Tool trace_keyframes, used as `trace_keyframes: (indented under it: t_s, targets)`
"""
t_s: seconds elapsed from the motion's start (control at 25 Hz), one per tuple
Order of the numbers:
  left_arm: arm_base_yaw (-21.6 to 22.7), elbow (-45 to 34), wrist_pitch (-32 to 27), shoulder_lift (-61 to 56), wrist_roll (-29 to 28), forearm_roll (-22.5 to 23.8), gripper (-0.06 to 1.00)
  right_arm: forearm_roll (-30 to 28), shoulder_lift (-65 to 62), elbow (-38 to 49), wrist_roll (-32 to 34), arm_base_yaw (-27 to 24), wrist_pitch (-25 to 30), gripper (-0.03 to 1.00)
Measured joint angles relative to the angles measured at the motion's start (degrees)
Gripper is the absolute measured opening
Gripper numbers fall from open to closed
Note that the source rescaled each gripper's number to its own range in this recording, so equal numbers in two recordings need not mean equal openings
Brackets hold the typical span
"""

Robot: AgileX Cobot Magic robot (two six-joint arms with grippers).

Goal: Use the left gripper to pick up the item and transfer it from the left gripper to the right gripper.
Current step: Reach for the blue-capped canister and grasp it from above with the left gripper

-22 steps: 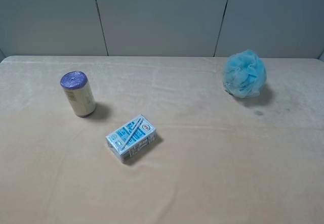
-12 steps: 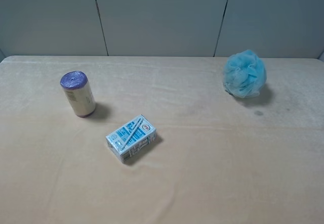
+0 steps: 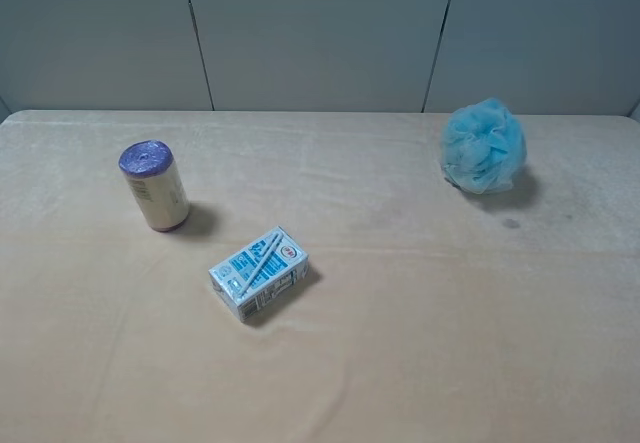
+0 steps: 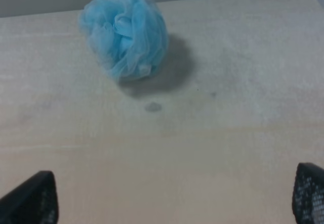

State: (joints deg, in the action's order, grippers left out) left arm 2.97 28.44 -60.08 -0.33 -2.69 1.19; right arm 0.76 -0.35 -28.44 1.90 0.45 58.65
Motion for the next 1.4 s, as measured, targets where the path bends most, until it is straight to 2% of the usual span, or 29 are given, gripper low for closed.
trace_keyframes:
  t_s: [0.6,0.8,1.2,1.24,1.4]
  targets:
    - [0.0,1.5,-1.3,1.3,-1.1,-1.9,0.98,0.0,0.0,0.1,0.0,0.0,-0.2,1.00]
    - [0.0,8.7,-6.6,12.5,-0.4,-1.9,0.98,0.0,0.0,0.2,0.0,0.0,-0.2,1.00]
    - [0.0,27.9,-6.8,38.2,0.7,-1.9,0.98,0.0,0.0,0.2,0.0,0.0,-0.2,1.00]
    - [0.0,31.0,-6.8,43.8,1.1,-2.0,0.98,0.0,0.0,0.2,0.0,0.0,-0.2,1.00]
    - [0.0,35.7,-6.7,53.5,1.3,-2.2,0.98,0.0,0.0,0.2,0.0,0.0,-0.2,1.00]
